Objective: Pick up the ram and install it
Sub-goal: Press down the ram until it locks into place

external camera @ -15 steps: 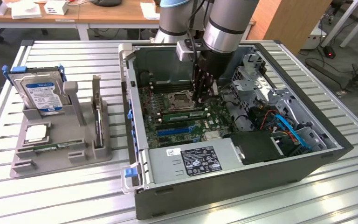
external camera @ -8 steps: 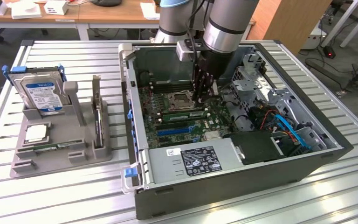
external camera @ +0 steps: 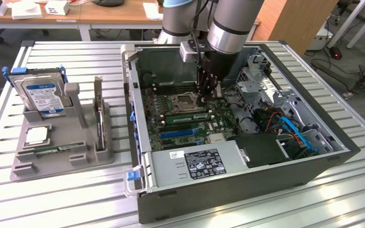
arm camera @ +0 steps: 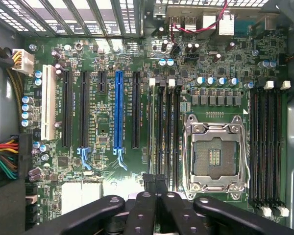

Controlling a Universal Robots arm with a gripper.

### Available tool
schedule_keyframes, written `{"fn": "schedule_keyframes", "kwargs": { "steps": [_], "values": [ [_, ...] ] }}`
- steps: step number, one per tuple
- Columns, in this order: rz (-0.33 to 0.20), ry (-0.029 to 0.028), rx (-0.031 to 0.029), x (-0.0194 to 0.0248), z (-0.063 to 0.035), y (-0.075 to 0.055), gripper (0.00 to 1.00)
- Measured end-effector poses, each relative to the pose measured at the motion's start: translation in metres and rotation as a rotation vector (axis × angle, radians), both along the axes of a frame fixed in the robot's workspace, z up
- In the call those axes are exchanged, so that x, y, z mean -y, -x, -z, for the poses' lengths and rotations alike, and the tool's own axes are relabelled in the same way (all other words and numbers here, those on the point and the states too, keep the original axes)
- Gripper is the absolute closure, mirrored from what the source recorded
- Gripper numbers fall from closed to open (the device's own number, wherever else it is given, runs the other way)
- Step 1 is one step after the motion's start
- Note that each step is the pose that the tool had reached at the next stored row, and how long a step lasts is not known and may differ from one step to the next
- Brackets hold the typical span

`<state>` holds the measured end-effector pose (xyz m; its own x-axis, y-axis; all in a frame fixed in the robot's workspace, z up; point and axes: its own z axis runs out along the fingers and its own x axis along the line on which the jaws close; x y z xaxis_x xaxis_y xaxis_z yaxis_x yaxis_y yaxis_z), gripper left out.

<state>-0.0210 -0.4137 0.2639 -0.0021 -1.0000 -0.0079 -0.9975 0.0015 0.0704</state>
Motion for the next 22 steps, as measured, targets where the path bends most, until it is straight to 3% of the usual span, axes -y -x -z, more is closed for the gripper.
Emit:
{"fn": "schedule_keyframes", "kwargs": {
  "steps": [12,22],
  "values": [
    [0.000,0.0000,-0.0001,0.0000,0.0000,0.001,0.91],
    [-0.003,0.0000,0.0043,0.0000,0.0000,0.023,0.91]
  ]
}}
